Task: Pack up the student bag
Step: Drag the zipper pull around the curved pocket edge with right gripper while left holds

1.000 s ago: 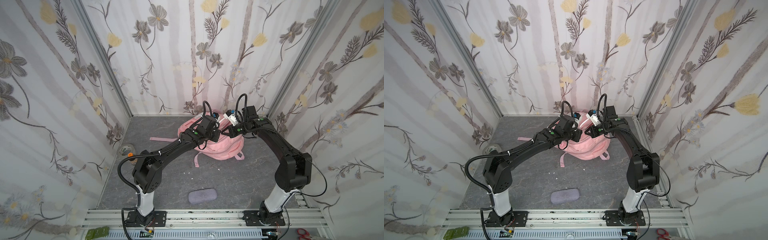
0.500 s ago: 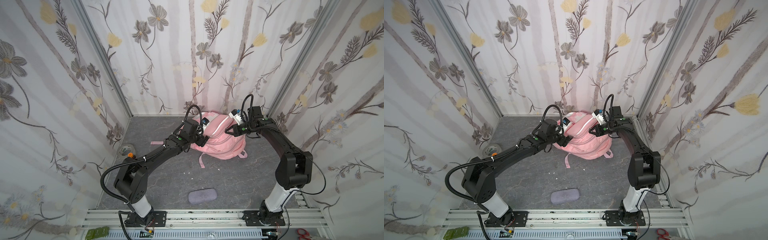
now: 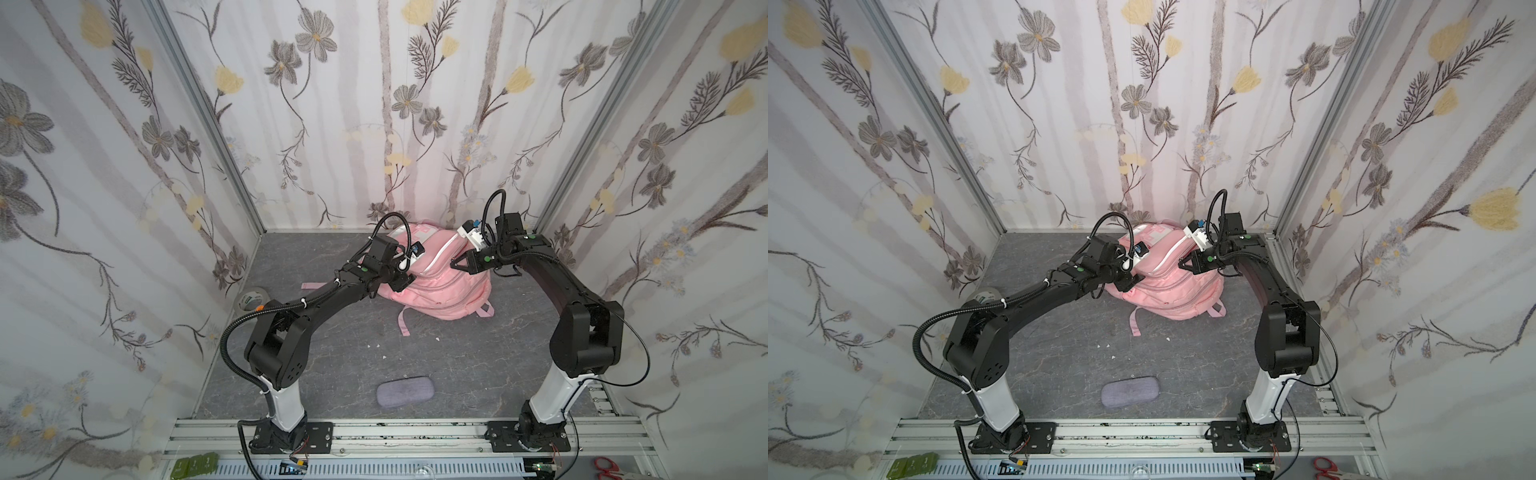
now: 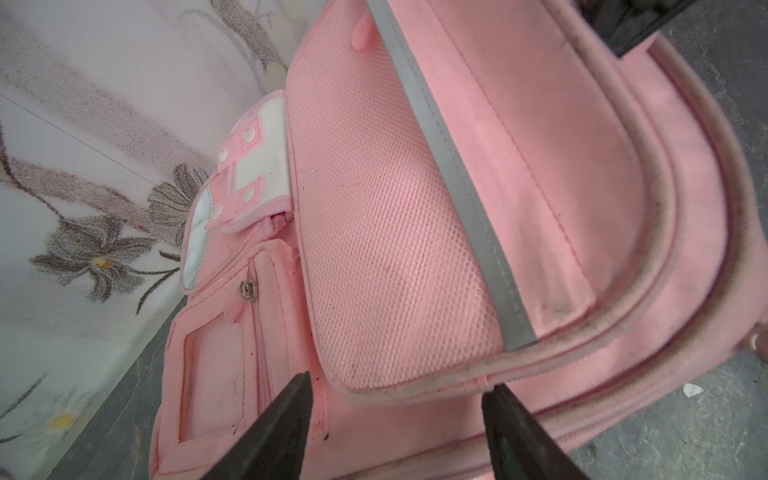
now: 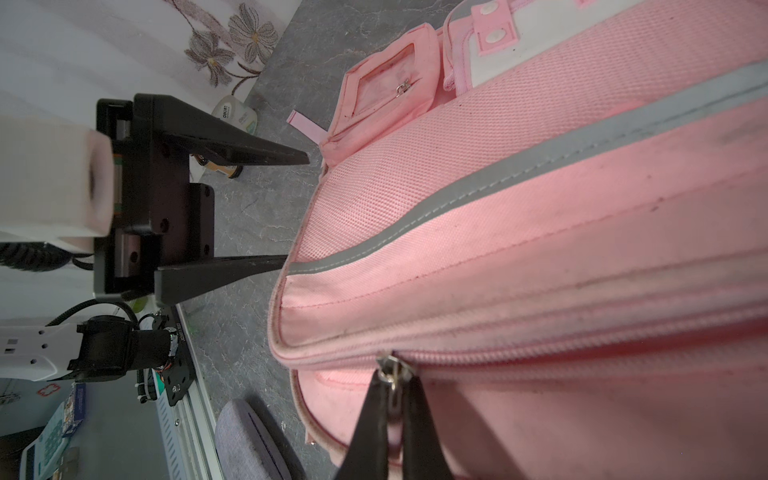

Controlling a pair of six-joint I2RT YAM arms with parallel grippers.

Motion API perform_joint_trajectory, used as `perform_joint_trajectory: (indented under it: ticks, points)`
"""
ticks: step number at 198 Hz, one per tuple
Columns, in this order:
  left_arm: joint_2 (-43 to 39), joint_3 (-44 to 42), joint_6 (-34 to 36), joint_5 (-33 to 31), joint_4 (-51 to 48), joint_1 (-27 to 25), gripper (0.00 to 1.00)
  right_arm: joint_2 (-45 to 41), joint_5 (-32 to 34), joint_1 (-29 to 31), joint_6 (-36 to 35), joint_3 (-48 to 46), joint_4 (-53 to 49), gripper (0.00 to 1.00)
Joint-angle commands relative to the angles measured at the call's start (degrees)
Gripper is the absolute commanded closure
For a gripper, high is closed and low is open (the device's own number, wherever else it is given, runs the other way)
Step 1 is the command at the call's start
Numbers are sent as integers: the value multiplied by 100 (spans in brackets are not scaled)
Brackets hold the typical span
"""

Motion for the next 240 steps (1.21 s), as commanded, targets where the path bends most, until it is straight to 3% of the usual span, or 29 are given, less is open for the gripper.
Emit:
perform_joint_trajectory:
  ticks: [1,30,60,78,99,128,176,212,240]
  points:
    - [117,185,161,361,79,9,40,57,-405,15,-108,-10,75,100]
    - [225,224,173,750,-167,0,48,67,-467,12,-77,7,69,100]
    - [242,411,182,1015,-265,-18,75,111,-467,10,-66,48,19,100]
    - [229,417,186,1077,-266,-39,80,137,-433,10,-66,96,-13,100]
    - [188,424,234,1101,-263,-75,100,168,-408,10,-64,159,-50,100]
    - [110,400,149,1141,-230,-133,100,179,-375,18,9,202,-61,100]
    - [-75,303,-730,1201,346,-457,100,331,-251,221,371,437,-313,100]
    - [79,380,-1523,765,514,-730,100,287,-194,516,433,481,-270,100]
    - [173,452,-1988,62,507,-754,100,201,-70,569,573,482,-250,100]
